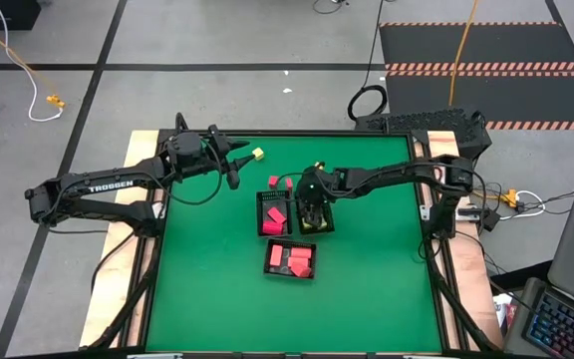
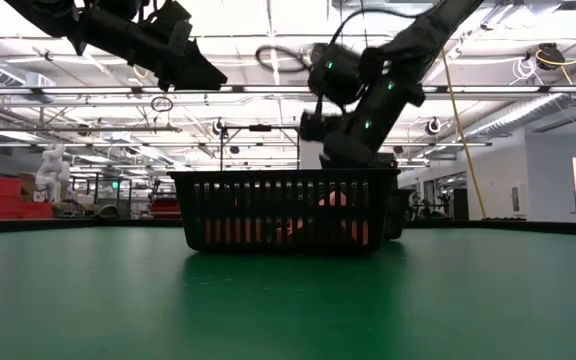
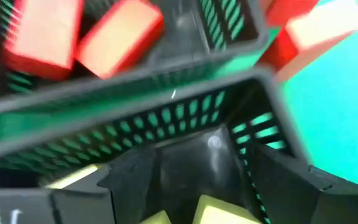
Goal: Sort & place blocks by color
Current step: Adjust the right black bin
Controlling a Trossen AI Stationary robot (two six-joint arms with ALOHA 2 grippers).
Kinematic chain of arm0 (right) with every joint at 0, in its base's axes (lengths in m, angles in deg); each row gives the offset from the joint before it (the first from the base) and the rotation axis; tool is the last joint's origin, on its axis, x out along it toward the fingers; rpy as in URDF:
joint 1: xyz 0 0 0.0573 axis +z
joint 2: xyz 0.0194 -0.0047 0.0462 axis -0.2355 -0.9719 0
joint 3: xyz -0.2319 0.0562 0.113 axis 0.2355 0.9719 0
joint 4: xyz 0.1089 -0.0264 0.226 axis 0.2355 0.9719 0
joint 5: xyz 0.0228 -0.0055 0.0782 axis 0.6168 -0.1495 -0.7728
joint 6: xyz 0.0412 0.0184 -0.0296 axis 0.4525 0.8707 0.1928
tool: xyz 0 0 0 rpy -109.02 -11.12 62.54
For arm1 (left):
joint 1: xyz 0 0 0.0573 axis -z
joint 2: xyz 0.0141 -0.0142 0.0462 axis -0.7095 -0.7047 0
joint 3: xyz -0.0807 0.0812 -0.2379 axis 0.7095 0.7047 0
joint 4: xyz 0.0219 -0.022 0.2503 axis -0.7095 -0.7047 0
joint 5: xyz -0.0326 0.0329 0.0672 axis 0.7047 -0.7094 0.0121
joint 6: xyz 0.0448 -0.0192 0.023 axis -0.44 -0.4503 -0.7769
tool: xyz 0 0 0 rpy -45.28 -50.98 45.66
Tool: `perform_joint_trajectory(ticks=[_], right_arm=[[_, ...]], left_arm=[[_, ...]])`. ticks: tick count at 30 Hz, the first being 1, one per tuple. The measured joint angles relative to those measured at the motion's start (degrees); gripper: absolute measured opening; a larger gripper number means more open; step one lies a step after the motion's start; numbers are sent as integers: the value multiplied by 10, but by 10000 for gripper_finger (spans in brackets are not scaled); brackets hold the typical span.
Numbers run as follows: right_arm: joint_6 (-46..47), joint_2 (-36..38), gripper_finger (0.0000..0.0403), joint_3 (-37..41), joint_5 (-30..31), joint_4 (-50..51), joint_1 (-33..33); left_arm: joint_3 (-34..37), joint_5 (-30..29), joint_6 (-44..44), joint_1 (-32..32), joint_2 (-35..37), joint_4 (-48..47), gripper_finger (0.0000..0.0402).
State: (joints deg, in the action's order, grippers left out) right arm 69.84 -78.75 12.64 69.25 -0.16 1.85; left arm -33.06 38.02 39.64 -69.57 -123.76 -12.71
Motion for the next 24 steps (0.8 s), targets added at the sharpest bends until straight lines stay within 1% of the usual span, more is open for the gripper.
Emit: perform_joint_trajectory(ticks=[3, 6, 11, 18, 20, 23, 24], right_arm=[[-13, -12, 251, 0, 1, 2, 0], [-15, -6, 251, 0, 1, -7, 1], [-12, 26, 251, 0, 0, -26, 3], [-11, 72, 251, 0, 0, -21, 11], [-10, 82, 251, 0, 7, -24, 11], [7, 84, 251, 0, 44, -59, 3], [19, 83, 251, 0, 46, -72, -3]], left_arm=[[0, 0, -1, 0, 0, 0, 205], [0, 0, -1, 0, 0, -1, 205], [0, 0, -8, -1, 0, -1, 205], [0, 0, -6, -1, 0, -1, 205], [0, 0, -5, -1, 0, -1, 205], [0, 0, -4, -1, 0, 1, 205], [0, 0, -3, -1, 0, 4, 205]])
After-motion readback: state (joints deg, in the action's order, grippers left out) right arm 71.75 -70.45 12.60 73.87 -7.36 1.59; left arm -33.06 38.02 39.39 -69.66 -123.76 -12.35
